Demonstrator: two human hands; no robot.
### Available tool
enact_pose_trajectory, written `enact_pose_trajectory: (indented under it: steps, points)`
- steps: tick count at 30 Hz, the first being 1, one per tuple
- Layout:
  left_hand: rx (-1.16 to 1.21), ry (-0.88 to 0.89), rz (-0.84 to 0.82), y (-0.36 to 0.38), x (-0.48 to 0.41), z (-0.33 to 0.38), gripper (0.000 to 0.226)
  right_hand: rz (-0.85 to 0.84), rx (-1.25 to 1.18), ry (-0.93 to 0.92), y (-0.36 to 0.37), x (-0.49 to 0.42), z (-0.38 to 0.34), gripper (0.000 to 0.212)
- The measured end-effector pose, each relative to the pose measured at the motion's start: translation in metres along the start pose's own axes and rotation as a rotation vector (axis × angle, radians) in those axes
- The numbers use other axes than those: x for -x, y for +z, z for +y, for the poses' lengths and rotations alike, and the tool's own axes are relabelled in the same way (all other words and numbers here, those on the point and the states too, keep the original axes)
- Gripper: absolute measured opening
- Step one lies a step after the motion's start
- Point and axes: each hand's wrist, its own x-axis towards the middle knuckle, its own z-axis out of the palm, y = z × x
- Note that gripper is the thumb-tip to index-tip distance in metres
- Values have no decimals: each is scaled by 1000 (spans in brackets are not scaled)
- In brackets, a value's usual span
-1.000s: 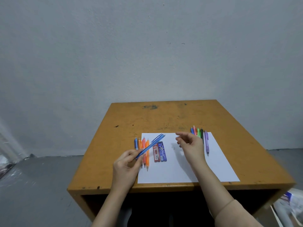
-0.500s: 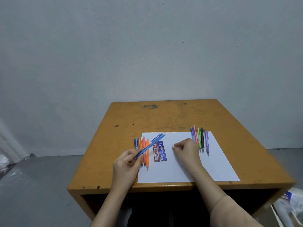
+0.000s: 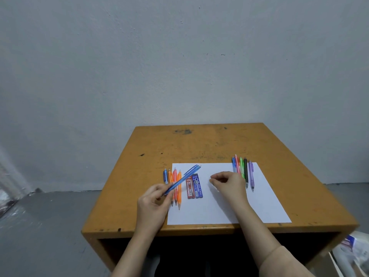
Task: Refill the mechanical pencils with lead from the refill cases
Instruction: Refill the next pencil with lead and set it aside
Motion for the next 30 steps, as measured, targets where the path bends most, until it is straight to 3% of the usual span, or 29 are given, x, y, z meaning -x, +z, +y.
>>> enact_pose_trajectory:
  steps: [14, 30]
  points:
    - [-57, 45, -15, 0, -1, -7, 28, -158, -974, 241, -12, 21, -39, 9]
    - [-89, 71, -23, -1, -1, -3, 29, -237, -1014, 265, -14, 26, -46, 8]
